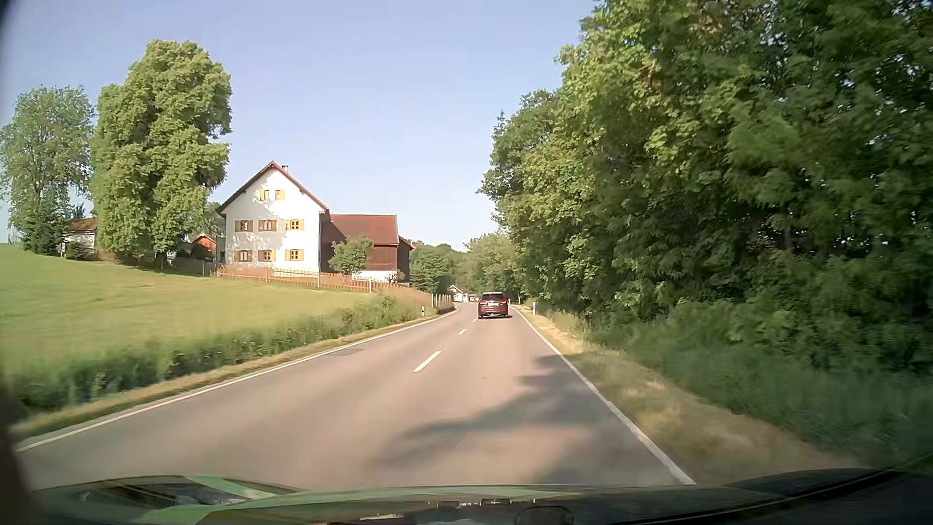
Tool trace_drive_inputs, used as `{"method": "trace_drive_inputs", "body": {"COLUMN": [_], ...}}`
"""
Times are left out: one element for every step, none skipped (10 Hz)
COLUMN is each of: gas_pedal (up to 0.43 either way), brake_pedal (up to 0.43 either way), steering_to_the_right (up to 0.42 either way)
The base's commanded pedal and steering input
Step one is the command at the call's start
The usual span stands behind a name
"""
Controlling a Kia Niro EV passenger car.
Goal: Follow the waypoints while adhering to traffic rules and regulations
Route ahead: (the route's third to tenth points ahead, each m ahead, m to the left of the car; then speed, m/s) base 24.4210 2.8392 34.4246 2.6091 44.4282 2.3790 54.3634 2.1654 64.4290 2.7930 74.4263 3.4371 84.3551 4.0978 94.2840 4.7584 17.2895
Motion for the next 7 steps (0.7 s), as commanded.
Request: {"method": "trace_drive_inputs", "body": {"gas_pedal": [0.087, 0.098, 0.11, 0.11, 0.11, 0.087, 0.079], "brake_pedal": [0.0, 0.0, 0.0, 0.0, 0.0, 0.0, 0.0], "steering_to_the_right": [-0.003, -0.003, -0.003, -0.003, -0.003, -0.003, -0.003]}}
